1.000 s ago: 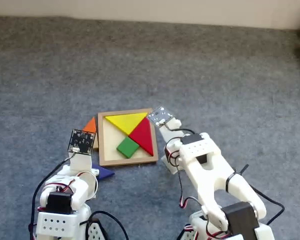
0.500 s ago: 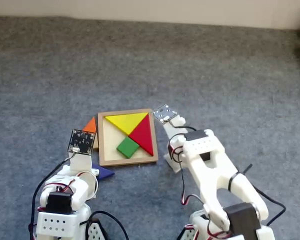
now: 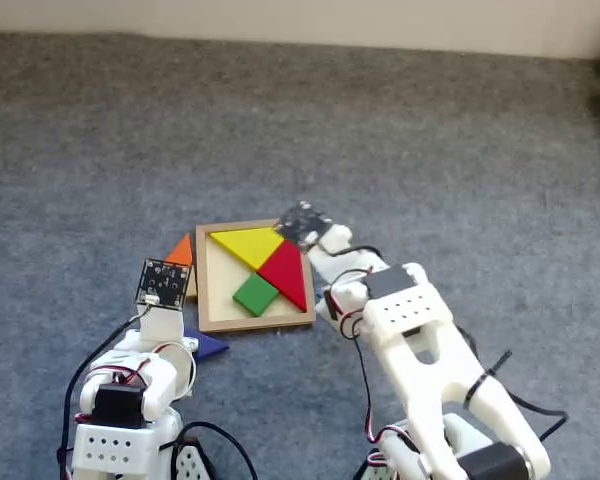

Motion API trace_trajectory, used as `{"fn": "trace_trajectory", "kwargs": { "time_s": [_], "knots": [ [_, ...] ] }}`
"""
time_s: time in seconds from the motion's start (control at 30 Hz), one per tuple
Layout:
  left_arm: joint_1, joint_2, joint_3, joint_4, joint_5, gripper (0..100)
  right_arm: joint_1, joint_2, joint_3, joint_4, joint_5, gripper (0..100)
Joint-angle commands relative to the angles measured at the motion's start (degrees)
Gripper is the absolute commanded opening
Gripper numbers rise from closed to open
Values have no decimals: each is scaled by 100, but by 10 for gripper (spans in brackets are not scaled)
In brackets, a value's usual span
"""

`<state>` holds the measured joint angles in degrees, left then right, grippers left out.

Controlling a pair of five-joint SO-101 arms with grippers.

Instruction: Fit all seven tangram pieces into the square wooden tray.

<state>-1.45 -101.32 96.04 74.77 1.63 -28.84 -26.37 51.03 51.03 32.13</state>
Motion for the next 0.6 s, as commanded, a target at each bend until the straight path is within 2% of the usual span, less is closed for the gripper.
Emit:
{"fn": "trace_trajectory", "kwargs": {
  "time_s": [0.0,0.2,0.57],
  "knots": [
    [-66,-154,119,35,53,6,-347,286,-681,31,281,55],
    [-66,-154,119,35,53,6,-875,1112,-1262,31,589,55],
    [-66,-154,119,35,53,6,-1349,1560,-1560,31,554,65]
  ]
}}
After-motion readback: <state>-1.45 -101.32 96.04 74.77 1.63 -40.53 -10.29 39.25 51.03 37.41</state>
